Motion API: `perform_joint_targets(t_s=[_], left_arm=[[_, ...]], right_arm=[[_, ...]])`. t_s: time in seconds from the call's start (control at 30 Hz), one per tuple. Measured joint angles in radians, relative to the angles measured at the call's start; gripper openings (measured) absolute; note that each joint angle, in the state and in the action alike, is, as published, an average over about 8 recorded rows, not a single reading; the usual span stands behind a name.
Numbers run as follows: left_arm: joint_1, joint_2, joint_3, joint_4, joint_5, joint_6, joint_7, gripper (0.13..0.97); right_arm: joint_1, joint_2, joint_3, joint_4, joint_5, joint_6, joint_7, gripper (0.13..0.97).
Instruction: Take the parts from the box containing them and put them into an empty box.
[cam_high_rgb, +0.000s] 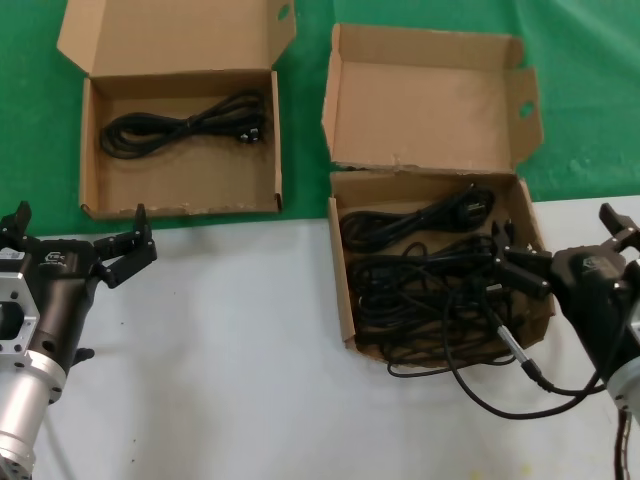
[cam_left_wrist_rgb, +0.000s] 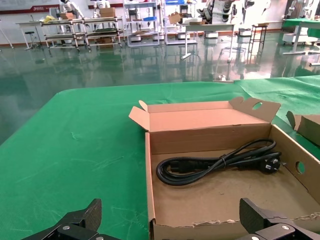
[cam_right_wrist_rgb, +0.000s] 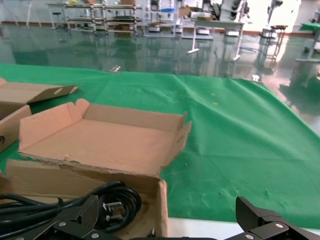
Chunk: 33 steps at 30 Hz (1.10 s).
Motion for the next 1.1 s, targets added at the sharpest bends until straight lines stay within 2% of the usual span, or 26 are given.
perform_joint_targets(t_s=[1.1], left_arm=[[0.0, 0.0, 0.0, 0.0, 0.0, 0.0, 0.0, 0.966]], right_arm=[[-0.012, 0.0, 0.006, 0.0, 0.006, 0.006, 0.02, 0.966]])
